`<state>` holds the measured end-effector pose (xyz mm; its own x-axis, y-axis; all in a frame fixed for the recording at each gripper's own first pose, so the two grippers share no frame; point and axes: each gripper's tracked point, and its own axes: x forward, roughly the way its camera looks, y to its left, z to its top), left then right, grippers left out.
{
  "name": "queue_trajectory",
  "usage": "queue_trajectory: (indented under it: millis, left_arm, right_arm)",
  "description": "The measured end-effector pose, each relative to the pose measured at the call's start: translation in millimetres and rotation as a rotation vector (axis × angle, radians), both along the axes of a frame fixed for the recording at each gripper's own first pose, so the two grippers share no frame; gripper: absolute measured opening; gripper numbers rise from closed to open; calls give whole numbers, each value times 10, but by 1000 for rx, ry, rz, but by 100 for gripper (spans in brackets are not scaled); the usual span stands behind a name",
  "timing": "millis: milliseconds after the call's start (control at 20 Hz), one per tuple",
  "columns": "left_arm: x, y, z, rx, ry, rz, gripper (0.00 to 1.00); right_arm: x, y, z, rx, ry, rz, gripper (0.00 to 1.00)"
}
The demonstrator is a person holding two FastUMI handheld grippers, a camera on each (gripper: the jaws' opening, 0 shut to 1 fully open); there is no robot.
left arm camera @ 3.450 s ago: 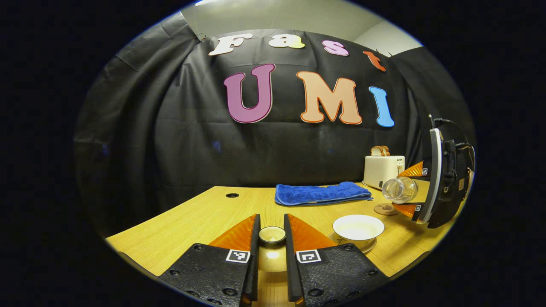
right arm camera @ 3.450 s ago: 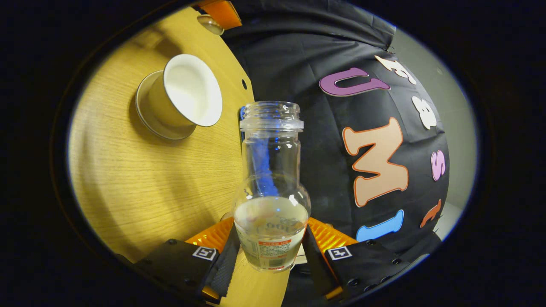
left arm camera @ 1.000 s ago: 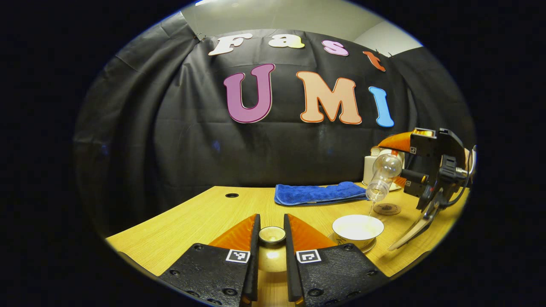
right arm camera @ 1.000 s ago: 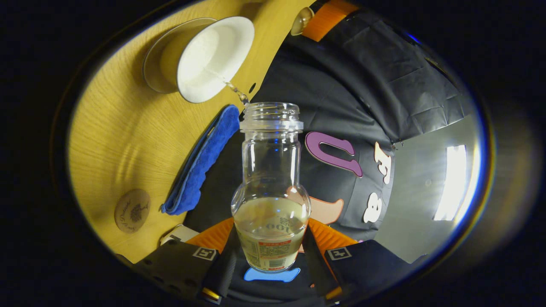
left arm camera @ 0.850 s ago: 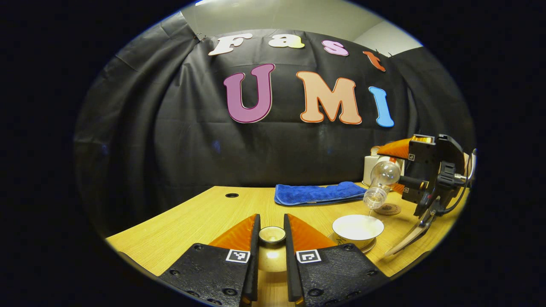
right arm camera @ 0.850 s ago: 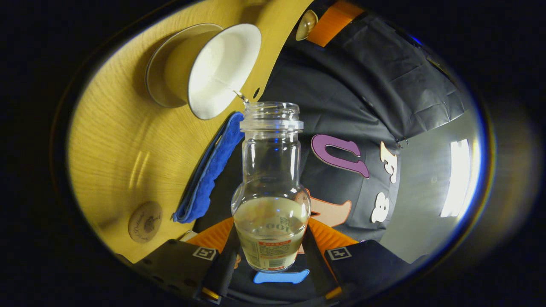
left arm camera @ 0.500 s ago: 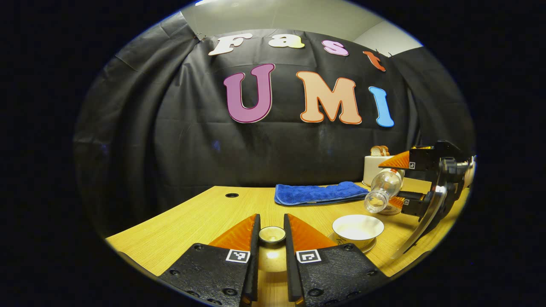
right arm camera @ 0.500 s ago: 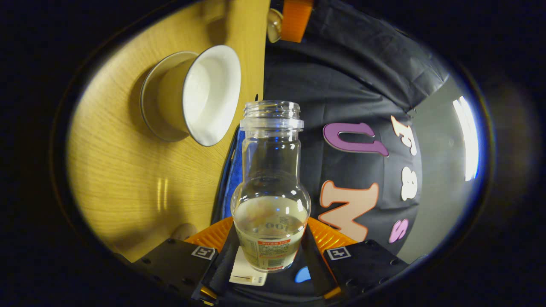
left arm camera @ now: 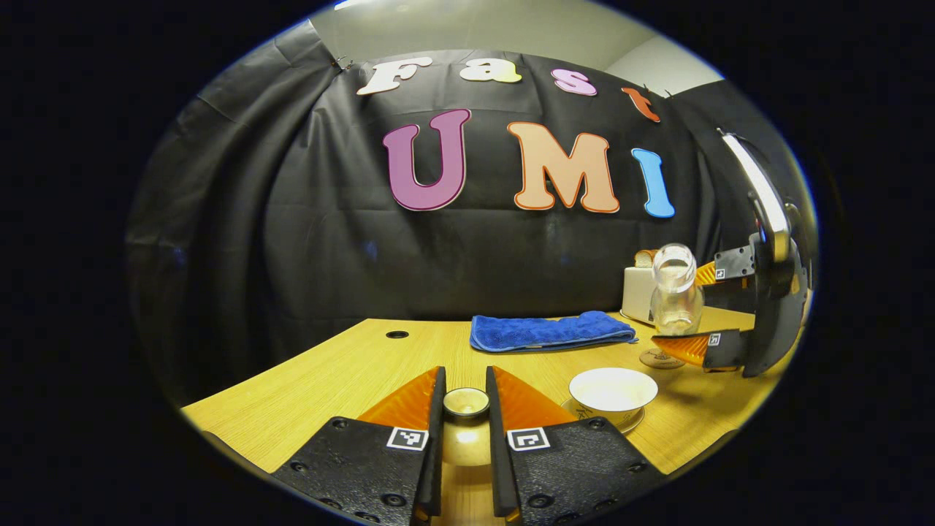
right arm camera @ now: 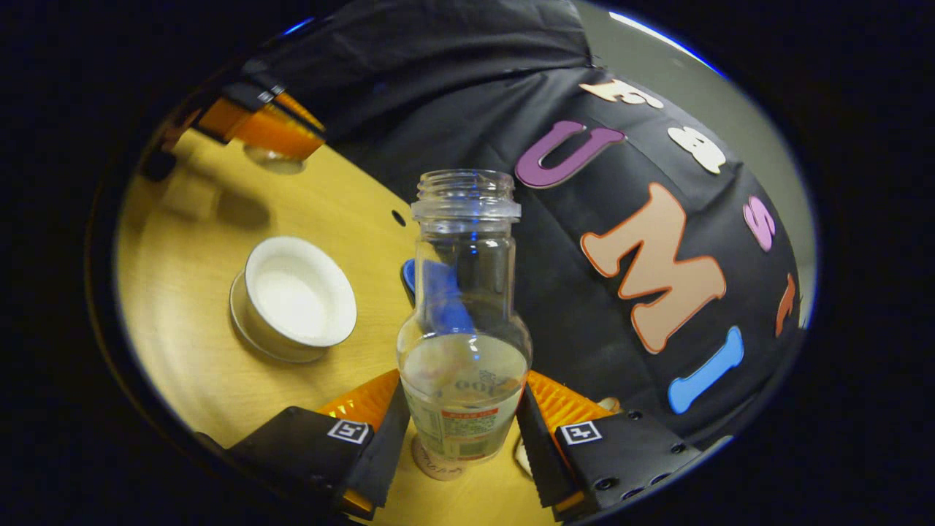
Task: Open the teacup lid with one hand, grasp the water bottle and pour water into the teacup with the other hand; after pouring, place the water bottle on the coaster and then close the teacup lid.
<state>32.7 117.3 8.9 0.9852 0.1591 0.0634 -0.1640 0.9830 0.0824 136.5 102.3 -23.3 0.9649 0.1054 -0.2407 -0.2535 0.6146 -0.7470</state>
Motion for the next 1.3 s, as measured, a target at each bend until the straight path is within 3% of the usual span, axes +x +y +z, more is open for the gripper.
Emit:
queue_trajectory:
  millis: [50, 100, 250, 650, 750, 1300]
  left_arm:
    - [-3, -3, -9, 0, -1, 0, 25]
    - [-3, 1, 3, 0, -1, 0, 25]
    - [-1, 4, -11, 0, -1, 0, 25]
    - [-8, 4, -11, 0, 0, 0, 25]
    - [-8, 4, 0, 0, -1, 0, 24]
    - [-3, 0, 1, 1, -1, 0, 25]
  right_arm:
    - [5, -46, 79, 87, 3, -21, 81]
    - [45, -81, 143, 166, 4, -39, 77]
    - [143, -354, 348, 356, -11, -105, 81]
    - [361, -945, 229, 679, 41, -194, 77]
    - [420, -1050, 92, 713, 60, -212, 77]
    - [509, -1214, -495, 688, 146, -273, 79]
